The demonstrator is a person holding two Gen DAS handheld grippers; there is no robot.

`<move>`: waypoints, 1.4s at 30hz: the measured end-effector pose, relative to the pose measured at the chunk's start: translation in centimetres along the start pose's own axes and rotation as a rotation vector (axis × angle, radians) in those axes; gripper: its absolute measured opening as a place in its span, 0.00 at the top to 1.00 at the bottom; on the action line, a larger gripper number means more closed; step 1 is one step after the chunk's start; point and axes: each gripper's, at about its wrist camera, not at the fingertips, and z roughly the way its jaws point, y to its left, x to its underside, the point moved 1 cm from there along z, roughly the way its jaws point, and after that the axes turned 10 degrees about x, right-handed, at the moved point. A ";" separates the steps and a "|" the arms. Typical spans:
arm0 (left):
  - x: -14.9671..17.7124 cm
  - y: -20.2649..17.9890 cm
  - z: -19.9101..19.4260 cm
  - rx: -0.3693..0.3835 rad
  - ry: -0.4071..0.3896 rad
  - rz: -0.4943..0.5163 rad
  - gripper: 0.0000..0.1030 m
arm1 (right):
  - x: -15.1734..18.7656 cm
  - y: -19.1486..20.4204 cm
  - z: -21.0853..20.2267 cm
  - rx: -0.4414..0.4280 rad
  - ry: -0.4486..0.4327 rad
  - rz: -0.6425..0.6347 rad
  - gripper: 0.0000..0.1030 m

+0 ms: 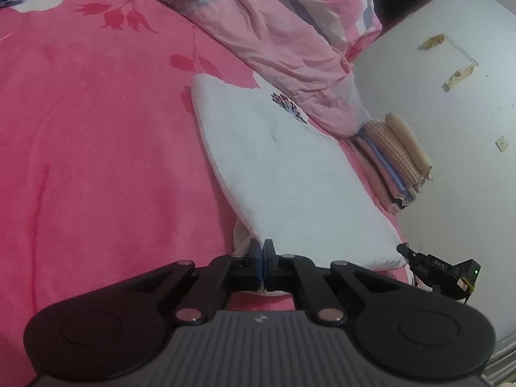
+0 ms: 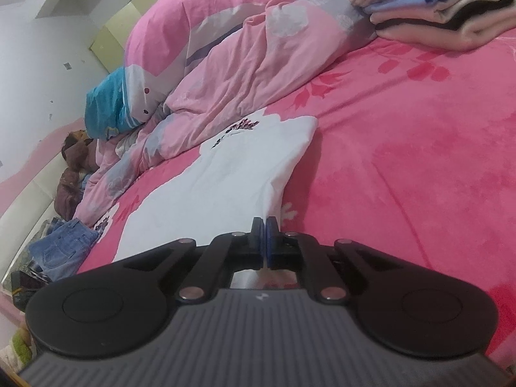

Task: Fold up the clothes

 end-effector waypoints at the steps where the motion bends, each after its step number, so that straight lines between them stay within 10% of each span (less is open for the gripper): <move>1: 0.1 -0.1 0.0 0.001 0.002 0.003 0.99 | 0.1 0.0 -0.1 0.001 0.000 0.000 1.00; 27: 1.1 -1.3 -0.7 -0.043 0.026 0.099 0.96 | 0.8 -1.0 0.6 0.046 0.020 0.016 0.98; 34: -0.1 -1.7 -3.6 -0.146 -0.121 0.117 0.74 | 1.0 -2.6 -1.9 0.135 -0.056 0.084 0.95; 42: 0.0 -5.9 0.5 -0.021 -0.009 0.307 0.74 | 3.1 4.4 -4.0 0.050 -0.090 -0.221 0.95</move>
